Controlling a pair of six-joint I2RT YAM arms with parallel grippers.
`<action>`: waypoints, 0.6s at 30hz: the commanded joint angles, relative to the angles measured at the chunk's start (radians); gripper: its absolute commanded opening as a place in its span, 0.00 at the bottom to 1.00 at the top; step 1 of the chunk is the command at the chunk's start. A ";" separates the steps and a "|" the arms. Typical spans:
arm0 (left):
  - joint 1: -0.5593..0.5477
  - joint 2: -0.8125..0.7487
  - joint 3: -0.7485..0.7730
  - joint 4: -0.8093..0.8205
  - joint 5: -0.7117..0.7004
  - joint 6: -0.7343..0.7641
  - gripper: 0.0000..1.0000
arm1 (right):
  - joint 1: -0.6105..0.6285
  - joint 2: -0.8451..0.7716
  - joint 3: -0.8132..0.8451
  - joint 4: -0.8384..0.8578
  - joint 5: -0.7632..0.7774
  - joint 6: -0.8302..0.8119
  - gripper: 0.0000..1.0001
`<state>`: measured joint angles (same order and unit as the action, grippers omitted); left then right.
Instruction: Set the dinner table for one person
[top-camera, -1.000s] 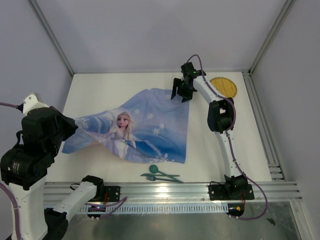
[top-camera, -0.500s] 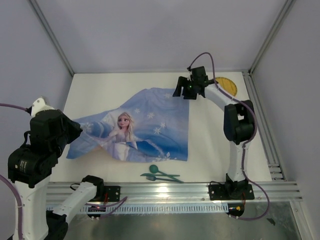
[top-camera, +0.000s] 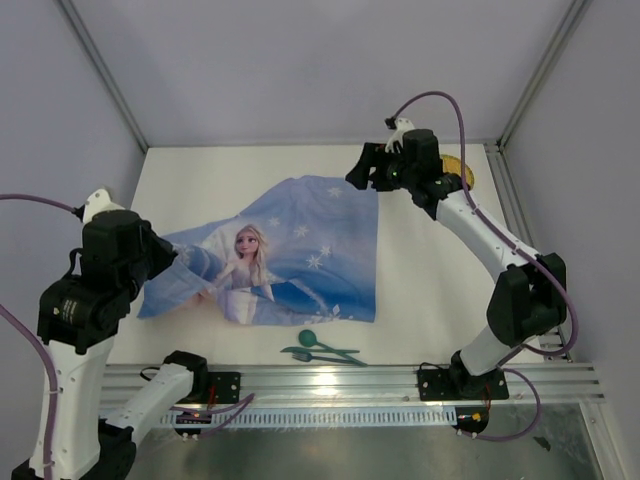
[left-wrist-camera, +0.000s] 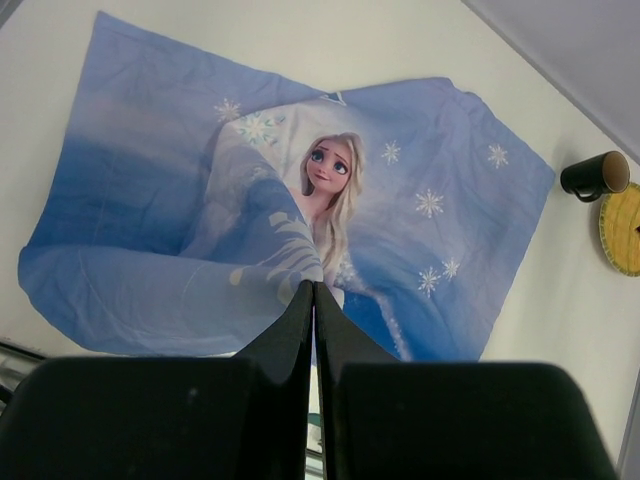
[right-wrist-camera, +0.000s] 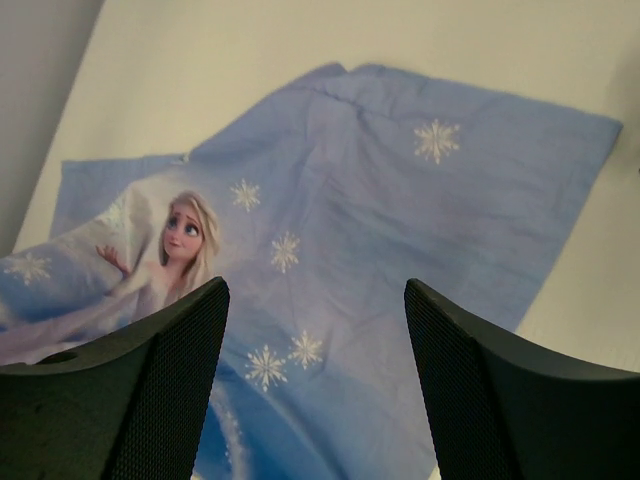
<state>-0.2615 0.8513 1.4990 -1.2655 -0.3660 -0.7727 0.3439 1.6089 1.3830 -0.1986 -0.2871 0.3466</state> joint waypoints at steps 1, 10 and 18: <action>-0.001 0.011 0.000 0.068 0.001 0.032 0.00 | 0.046 -0.029 -0.039 -0.143 0.077 -0.064 0.75; 0.001 0.014 -0.025 0.095 -0.007 0.032 0.00 | 0.231 -0.003 -0.007 -0.516 0.324 -0.207 0.75; 0.001 0.025 -0.016 0.101 -0.011 0.043 0.00 | 0.317 0.066 0.019 -0.740 0.356 -0.063 0.75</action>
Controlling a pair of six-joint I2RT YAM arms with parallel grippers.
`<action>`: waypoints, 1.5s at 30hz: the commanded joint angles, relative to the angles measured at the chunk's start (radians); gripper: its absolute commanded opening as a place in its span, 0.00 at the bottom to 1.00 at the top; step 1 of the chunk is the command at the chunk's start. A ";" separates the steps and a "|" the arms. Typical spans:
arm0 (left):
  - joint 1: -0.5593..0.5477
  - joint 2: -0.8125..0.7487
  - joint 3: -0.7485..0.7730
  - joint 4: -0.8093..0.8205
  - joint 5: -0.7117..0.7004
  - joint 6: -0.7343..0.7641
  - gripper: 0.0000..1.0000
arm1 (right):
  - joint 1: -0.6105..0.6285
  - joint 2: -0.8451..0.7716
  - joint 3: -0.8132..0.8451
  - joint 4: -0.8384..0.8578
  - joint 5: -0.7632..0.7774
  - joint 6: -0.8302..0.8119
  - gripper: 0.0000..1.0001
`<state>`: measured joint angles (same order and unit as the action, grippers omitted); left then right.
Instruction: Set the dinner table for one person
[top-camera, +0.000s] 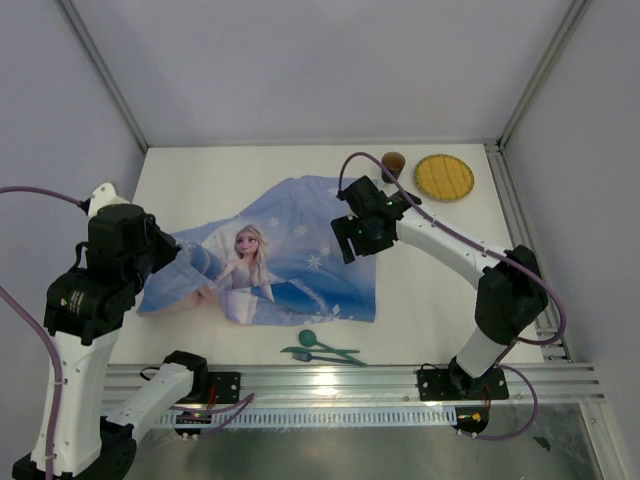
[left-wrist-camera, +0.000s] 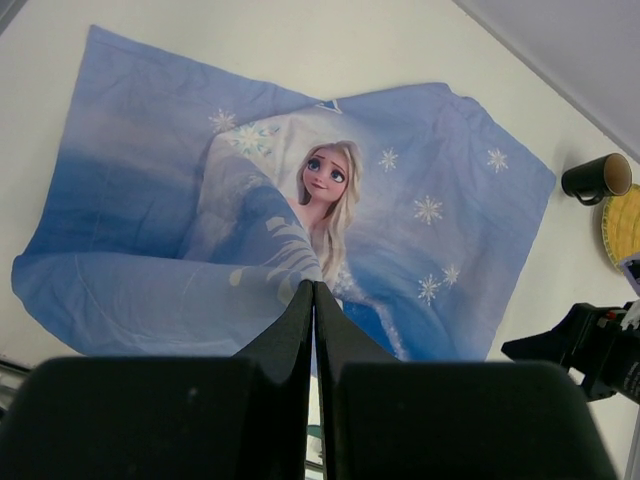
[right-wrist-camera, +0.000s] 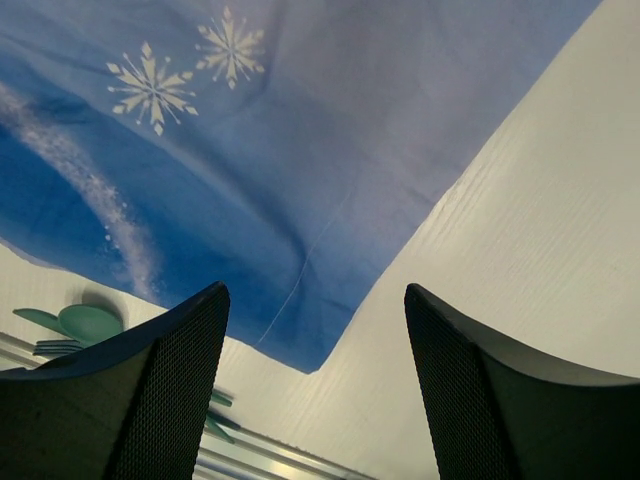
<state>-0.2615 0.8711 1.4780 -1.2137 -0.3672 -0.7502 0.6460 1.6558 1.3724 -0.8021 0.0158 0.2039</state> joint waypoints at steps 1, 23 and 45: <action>0.001 0.003 0.004 0.051 -0.010 0.020 0.00 | 0.015 0.018 -0.001 -0.140 0.047 0.107 0.75; 0.001 0.088 0.091 0.010 0.027 0.052 0.00 | 0.018 -0.071 -0.364 0.044 -0.160 0.522 0.75; 0.001 0.086 0.116 -0.024 0.017 0.063 0.00 | 0.018 -0.018 -0.423 0.213 -0.228 0.535 0.16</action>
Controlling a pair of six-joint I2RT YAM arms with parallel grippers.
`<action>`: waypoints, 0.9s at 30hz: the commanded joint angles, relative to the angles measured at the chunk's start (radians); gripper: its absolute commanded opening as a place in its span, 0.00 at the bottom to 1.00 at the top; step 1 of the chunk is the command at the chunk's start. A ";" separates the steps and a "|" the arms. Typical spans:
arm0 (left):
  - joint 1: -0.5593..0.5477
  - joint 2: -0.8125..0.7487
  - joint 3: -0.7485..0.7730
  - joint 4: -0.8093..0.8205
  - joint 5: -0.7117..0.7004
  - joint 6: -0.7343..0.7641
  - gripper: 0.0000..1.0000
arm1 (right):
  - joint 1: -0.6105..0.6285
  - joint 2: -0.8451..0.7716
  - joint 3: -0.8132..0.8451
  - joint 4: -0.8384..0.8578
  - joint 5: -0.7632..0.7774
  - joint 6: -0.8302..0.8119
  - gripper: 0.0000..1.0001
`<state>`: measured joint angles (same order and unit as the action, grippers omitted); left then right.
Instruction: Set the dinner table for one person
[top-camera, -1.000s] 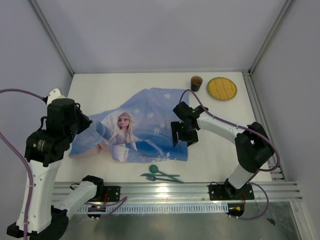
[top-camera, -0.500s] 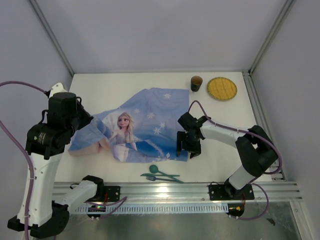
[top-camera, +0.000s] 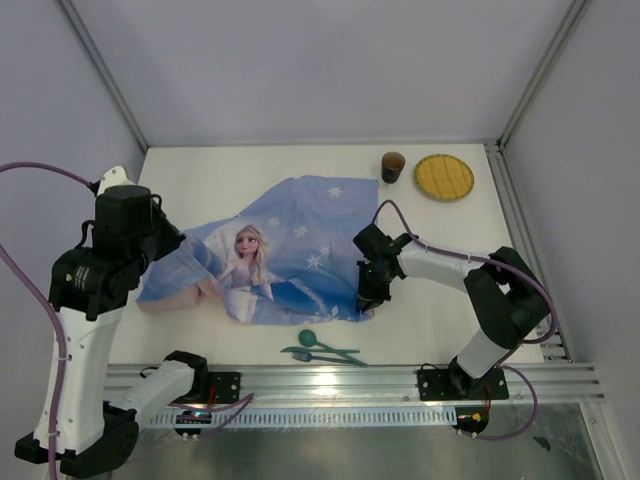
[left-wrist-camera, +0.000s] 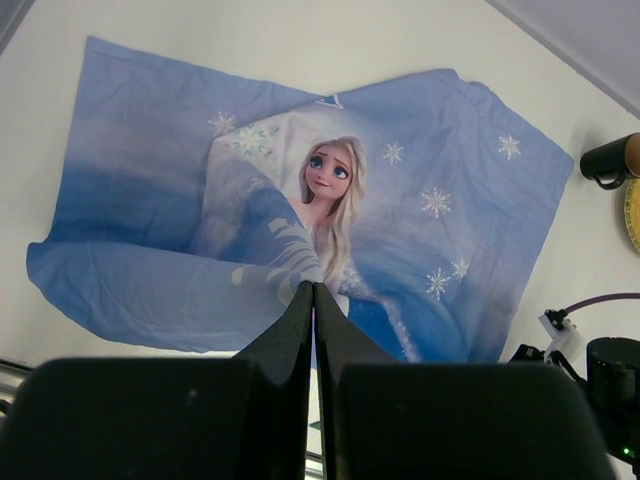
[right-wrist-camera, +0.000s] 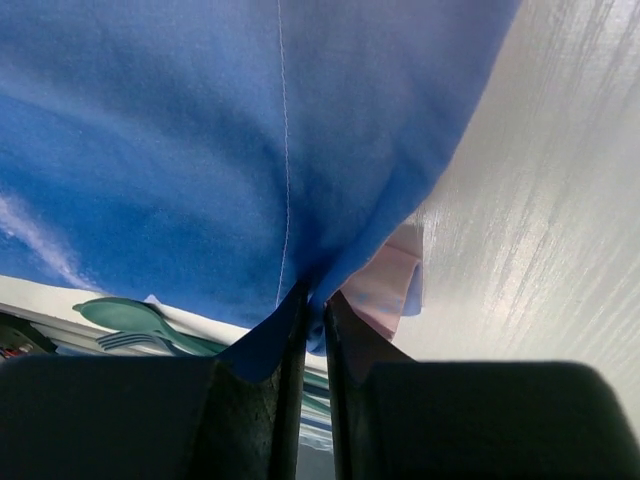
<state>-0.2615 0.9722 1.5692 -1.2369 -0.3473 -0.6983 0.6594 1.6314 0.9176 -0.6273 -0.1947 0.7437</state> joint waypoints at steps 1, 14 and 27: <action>0.001 -0.015 0.022 0.001 -0.001 0.010 0.00 | 0.005 0.007 0.035 0.041 -0.014 -0.006 0.15; 0.001 -0.020 -0.054 0.060 0.047 -0.027 0.00 | 0.003 0.051 0.239 0.058 0.093 -0.101 0.04; 0.001 -0.047 -0.089 0.086 0.077 -0.069 0.00 | 0.003 0.180 0.476 0.011 0.170 -0.135 0.03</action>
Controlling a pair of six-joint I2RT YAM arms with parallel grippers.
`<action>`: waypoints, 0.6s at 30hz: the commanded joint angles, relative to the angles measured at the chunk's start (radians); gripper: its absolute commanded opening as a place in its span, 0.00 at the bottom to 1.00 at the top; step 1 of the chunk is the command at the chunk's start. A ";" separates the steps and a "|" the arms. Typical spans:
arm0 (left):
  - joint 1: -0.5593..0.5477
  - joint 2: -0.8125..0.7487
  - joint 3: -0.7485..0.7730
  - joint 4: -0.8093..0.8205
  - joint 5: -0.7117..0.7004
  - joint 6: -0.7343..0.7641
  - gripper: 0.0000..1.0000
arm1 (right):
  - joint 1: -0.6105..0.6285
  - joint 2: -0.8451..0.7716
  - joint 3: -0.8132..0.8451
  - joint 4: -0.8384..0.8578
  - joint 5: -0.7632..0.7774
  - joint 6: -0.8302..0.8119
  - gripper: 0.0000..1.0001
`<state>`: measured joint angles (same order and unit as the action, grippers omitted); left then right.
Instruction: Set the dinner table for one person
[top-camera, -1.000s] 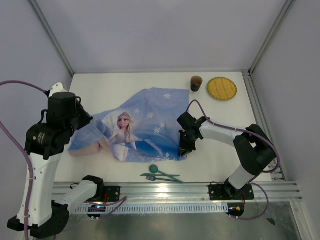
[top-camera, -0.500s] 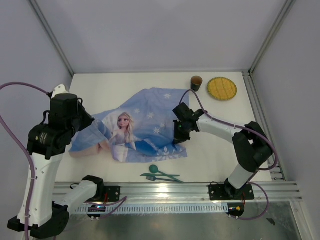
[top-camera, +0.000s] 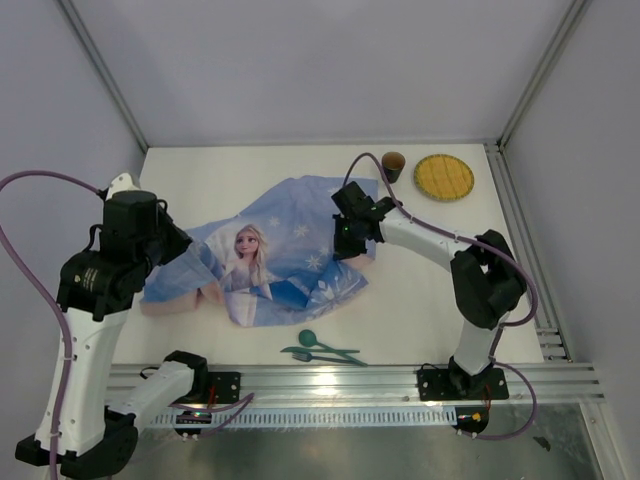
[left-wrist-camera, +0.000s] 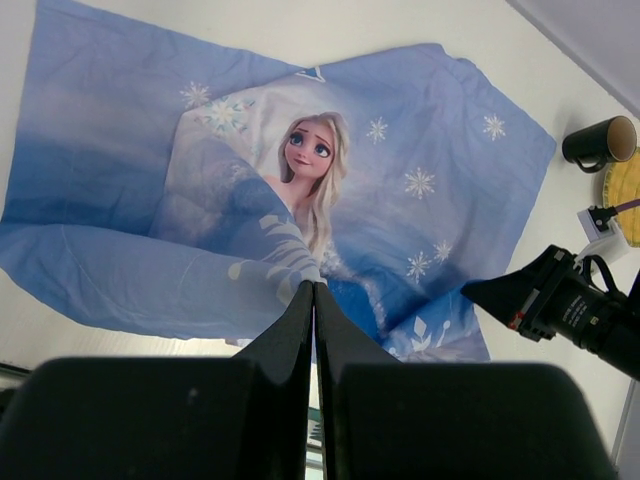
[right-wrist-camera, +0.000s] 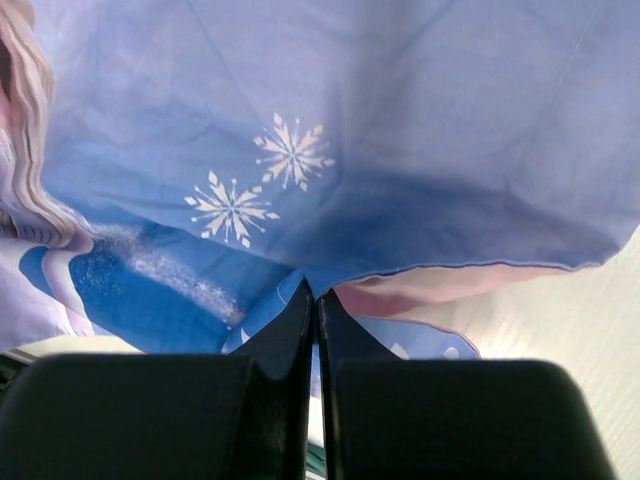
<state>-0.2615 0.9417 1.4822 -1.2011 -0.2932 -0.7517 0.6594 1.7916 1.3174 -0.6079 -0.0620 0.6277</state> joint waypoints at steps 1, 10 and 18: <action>0.001 -0.018 0.000 0.049 0.022 -0.015 0.00 | 0.003 0.031 0.092 -0.019 0.040 -0.019 0.03; 0.001 -0.030 0.020 0.037 -0.004 -0.008 0.00 | 0.005 0.173 0.212 -0.150 0.057 -0.036 0.04; 0.001 -0.043 0.044 0.025 -0.023 0.006 0.00 | 0.005 0.311 0.353 -0.204 -0.004 -0.029 0.30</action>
<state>-0.2615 0.9131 1.4849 -1.2011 -0.3000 -0.7551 0.6594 2.1029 1.6176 -0.7834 -0.0376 0.6060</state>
